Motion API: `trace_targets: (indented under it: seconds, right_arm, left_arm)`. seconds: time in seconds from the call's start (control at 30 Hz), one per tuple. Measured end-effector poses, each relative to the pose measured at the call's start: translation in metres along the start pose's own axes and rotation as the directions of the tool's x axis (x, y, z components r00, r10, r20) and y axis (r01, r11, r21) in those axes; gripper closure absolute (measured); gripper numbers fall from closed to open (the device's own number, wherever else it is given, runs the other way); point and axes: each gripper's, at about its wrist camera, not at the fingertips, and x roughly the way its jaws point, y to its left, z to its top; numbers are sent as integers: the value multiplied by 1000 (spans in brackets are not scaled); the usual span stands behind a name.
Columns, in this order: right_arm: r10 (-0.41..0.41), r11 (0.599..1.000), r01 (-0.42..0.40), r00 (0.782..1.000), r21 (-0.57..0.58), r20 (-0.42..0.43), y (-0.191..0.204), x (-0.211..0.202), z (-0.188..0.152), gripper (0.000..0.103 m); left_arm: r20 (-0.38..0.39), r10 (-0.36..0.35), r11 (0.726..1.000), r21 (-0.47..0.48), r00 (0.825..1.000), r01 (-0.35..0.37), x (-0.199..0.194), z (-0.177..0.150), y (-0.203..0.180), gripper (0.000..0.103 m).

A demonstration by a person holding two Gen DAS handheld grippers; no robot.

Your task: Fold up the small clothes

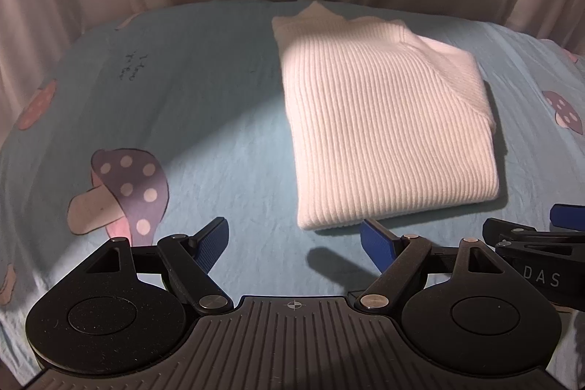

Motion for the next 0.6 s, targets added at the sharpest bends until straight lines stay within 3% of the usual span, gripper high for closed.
trace_targets:
  seconds: [0.6]
  right_arm:
    - [11, 1000, -11, 1000, -13, 2, -1, 1, 0, 29]
  left_arm:
    - [4, -5, 1000, -1, 1000, 5, -1, 1, -1, 19]
